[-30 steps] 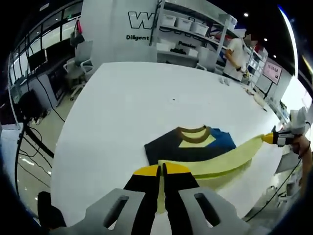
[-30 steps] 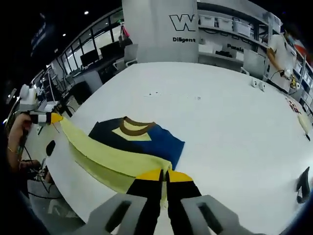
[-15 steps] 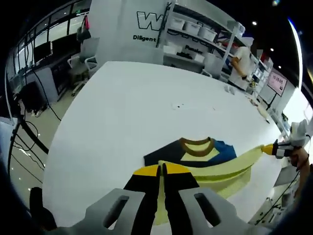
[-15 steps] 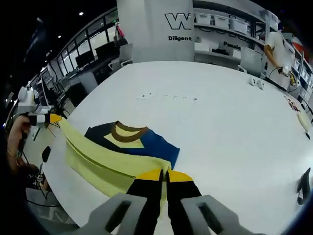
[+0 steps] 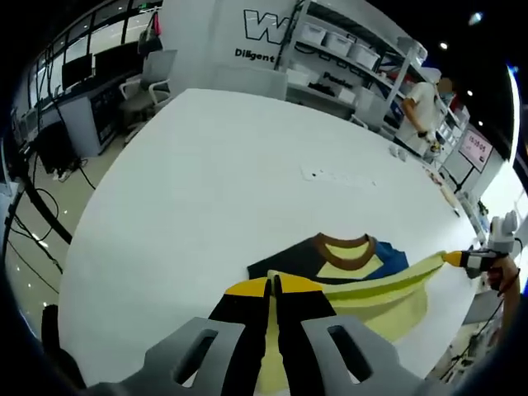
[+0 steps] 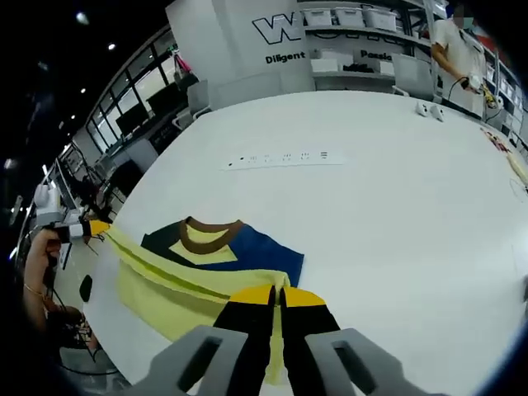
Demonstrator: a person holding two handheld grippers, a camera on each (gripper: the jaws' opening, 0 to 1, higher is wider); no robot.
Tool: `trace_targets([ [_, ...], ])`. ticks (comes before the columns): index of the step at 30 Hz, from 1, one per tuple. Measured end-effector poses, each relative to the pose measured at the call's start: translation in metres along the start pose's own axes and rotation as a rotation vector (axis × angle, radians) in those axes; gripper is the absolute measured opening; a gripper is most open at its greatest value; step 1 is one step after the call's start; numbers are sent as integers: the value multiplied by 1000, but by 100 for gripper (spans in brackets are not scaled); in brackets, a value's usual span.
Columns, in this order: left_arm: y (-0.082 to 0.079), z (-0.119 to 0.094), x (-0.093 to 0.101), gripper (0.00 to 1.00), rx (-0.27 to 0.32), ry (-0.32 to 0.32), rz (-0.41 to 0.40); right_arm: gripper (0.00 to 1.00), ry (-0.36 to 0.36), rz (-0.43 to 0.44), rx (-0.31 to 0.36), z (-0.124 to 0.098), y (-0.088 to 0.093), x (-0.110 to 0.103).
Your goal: Fold the garment on the visible template until the final outline fits inside the template.
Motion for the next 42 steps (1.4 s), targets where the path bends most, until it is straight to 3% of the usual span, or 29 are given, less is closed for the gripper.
trace_targets([
  [10, 7, 27, -6, 1, -31, -13, -29, 0, 19, 8, -56, 29, 7, 12],
  [16, 4, 35, -19, 0, -24, -66, -25, 0, 45, 14, -80, 42, 10, 16],
  [22, 7, 38, -17, 0, -15, -40, -13, 0, 48, 5, -95, 55, 17, 19],
  [27, 10, 38, -12, 0, 19, 20, 45, 0, 56, -51, -37, 58, 7, 24],
  [30, 1, 37, -1, 1, 101, 108, 168, 3, 34, -164, 5, 57, -1, 27],
  [32, 3, 33, 1, 1, 98, 120, 259, 7, 0, -204, 27, 53, -2, 20],
  [34, -1, 31, 2, 4, 136, 129, 351, 13, -33, -252, 48, 49, -1, 15],
  [39, 0, 26, 7, 26, 173, 172, 435, 26, -74, -349, 48, 45, 5, 13],
  [42, 11, 22, 10, 34, 158, 222, 479, 32, -114, -466, 49, 42, 10, 12],
])
Point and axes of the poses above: the point that each gripper's makers call its tool centre point, and the gripper's own axes: z roughly forward along the fingers, x roughly to its right, y roughly out of its underside, the point moved 2 cm from there along -z, roughly backward along the fingers, and after that the axes turned 13 degrees about x, right-handed, at the moved point
